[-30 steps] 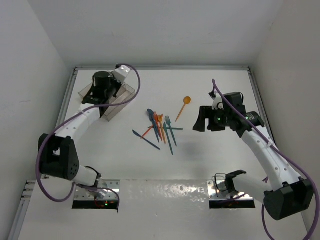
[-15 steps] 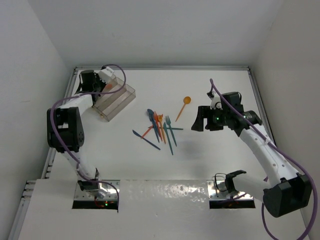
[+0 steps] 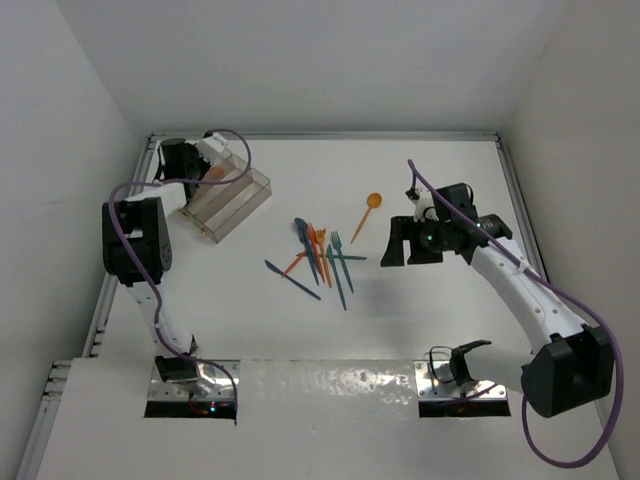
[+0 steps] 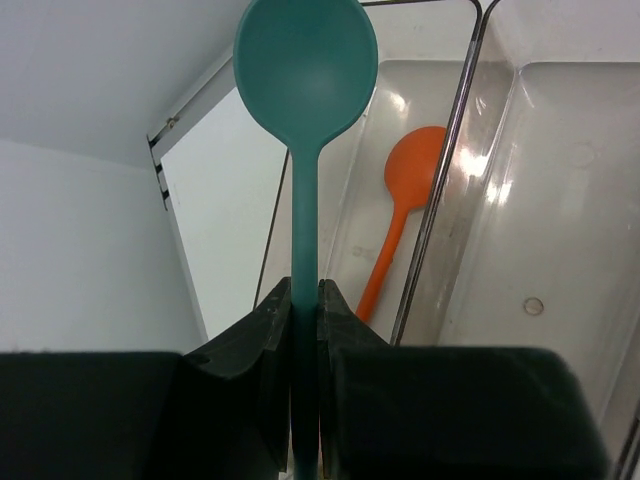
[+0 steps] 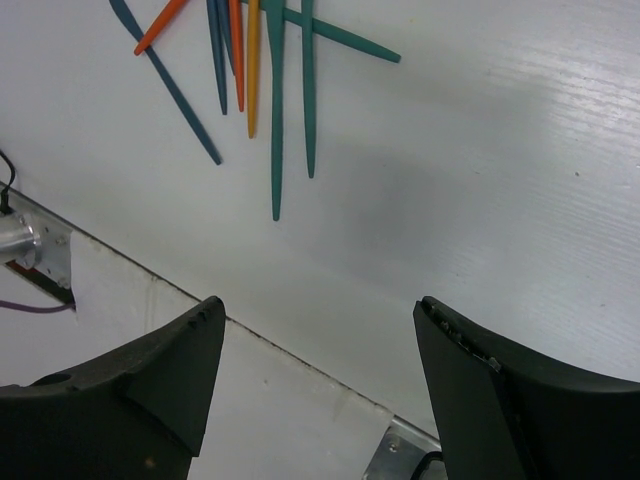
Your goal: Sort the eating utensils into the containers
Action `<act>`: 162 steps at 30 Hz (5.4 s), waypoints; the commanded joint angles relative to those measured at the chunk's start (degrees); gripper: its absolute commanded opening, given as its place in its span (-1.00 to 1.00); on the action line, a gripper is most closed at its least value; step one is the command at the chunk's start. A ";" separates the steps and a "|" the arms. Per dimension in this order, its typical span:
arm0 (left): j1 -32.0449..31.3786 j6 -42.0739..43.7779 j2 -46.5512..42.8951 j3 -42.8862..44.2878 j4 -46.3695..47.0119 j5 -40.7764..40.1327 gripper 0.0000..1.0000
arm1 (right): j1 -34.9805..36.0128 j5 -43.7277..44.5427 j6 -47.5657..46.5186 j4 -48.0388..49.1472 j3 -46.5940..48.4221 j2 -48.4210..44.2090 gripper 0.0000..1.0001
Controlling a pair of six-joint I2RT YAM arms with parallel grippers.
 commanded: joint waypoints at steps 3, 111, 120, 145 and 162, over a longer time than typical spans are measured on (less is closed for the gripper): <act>1.13 1.17 2.85 3.61 4.37 1.24 -0.96 | 0.36 -1.39 -0.76 -0.08 0.78 0.68 0.51; -27.09 -90.68 -0.57 1.07 -24.90 3.18 -0.38 | 0.27 6.96 8.38 7.74 -10.91 -9.60 0.52; -32.61 -91.65 -6.20 -0.87 -28.76 -3.23 -0.76 | 0.36 7.57 9.34 7.74 -12.58 -11.36 0.52; -36.40 -94.02 1.97 5.55 -34.57 -8.69 -0.79 | 0.27 7.84 6.80 7.56 -13.02 -12.24 0.53; -37.19 -94.72 5.40 7.83 -36.67 -10.00 -0.72 | 0.18 7.66 4.77 7.48 -13.19 -11.98 0.54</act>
